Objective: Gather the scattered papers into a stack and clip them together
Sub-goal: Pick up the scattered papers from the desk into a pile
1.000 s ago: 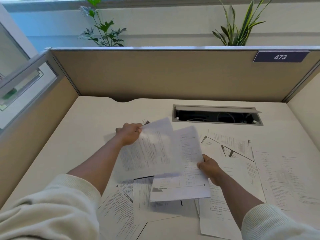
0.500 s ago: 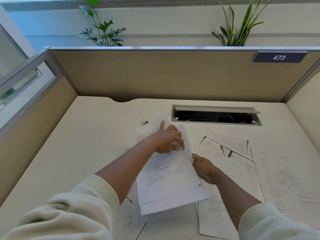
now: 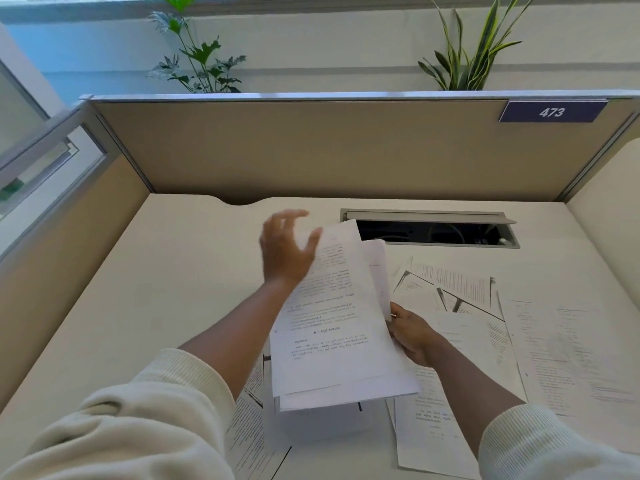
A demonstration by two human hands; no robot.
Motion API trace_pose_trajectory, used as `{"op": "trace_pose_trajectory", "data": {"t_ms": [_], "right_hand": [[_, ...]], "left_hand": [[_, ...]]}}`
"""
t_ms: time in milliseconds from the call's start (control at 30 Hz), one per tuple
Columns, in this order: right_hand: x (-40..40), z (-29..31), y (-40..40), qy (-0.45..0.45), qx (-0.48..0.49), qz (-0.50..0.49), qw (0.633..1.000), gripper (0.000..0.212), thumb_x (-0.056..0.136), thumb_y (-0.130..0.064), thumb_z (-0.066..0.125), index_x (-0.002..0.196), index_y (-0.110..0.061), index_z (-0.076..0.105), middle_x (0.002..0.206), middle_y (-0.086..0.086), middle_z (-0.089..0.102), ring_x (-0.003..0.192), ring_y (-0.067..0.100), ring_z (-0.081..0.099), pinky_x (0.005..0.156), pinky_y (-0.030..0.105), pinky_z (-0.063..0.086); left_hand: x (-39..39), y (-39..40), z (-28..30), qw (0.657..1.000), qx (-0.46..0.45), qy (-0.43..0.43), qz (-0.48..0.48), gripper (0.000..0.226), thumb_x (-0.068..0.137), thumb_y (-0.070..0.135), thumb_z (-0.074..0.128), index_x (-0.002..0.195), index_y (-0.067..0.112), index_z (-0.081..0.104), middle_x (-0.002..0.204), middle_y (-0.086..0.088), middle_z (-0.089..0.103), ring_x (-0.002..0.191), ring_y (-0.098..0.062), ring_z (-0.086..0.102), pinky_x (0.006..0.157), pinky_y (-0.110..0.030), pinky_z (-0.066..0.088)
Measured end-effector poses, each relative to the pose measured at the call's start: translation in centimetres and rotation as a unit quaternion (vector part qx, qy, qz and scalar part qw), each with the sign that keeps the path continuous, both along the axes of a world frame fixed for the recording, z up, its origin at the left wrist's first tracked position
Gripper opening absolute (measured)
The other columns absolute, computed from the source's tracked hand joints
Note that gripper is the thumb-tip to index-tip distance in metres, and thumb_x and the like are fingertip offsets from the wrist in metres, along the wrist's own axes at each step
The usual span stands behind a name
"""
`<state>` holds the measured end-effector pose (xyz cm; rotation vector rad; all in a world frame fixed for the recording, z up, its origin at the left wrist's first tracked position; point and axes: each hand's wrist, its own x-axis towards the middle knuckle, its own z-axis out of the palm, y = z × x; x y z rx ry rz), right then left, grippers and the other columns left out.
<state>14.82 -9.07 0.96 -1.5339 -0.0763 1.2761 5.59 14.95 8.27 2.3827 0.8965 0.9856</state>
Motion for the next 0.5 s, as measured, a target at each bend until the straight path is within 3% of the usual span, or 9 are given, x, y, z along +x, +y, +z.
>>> {"op": "trace_pose_trajectory", "data": {"t_ms": [100, 267, 367, 433, 500], "right_hand": [[0.1, -0.3, 0.0, -0.02, -0.009, -0.008, 1.0, 0.04, 0.092, -0.005, 0.059, 0.124, -0.029, 0.062, 0.112, 0.005, 0.073, 0.106, 0.035, 0.068, 0.096, 0.061, 0.048], [0.0, 0.1, 0.7, -0.027, 0.0, -0.025, 0.999, 0.041, 0.091, -0.004, 0.06, 0.123, -0.028, 0.062, 0.112, 0.002, 0.073, 0.105, 0.032, 0.068, 0.095, 0.055, 0.052], [-0.2, 0.7, 1.1, -0.034, 0.007, -0.029, 0.999, 0.041, 0.091, -0.006, 0.059, 0.126, -0.027, 0.06, 0.113, 0.002, 0.073, 0.105, 0.031, 0.068, 0.093, 0.052, 0.054], [-0.2, 0.9, 1.2, -0.04, 0.004, -0.033, 0.999, 0.039, 0.094, -0.007, 0.053, 0.125, -0.029, 0.061, 0.111, 0.002, 0.073, 0.105, 0.031, 0.068, 0.092, 0.052, 0.054], [-0.2, 1.1, 1.1, -0.034, 0.002, -0.053, 0.998, 0.035, 0.095, -0.009, 0.051, 0.124, -0.026, 0.062, 0.109, 0.004, 0.074, 0.104, 0.032, 0.068, 0.093, 0.054, 0.053]], "left_hand": [[-1.2, 1.9, -0.9, 0.977, -0.161, 0.061, 0.126, 0.061, 0.085, 0.056, 0.06, 0.135, 0.023, 0.045, 0.138, -0.004, 0.047, 0.129, -0.024, 0.042, 0.102, -0.046, 0.042], [-3.1, 2.4, -2.3, 0.874, -0.47, 0.076, 0.093, 0.084, 0.087, 0.065, 0.055, 0.148, 0.017, 0.025, 0.15, -0.007, 0.04, 0.135, -0.03, 0.043, 0.109, -0.047, 0.039], [-3.8, 2.0, -3.5, 0.83, -0.549, 0.098, 0.014, 0.098, 0.077, 0.076, 0.058, 0.148, 0.015, 0.032, 0.141, 0.006, 0.047, 0.134, -0.028, 0.045, 0.11, -0.047, 0.037], [-4.1, 2.1, -4.5, 0.823, -0.559, 0.097, -0.013, 0.104, 0.062, 0.079, 0.069, 0.142, 0.018, 0.045, 0.138, 0.004, 0.057, 0.126, -0.024, 0.055, 0.108, -0.046, 0.041], [-3.9, 1.8, -4.6, 0.828, -0.555, 0.079, -0.029, 0.073, 0.075, 0.052, 0.079, 0.132, 0.015, 0.054, 0.128, -0.002, 0.065, 0.113, -0.023, 0.063, 0.101, -0.042, 0.049]]}}
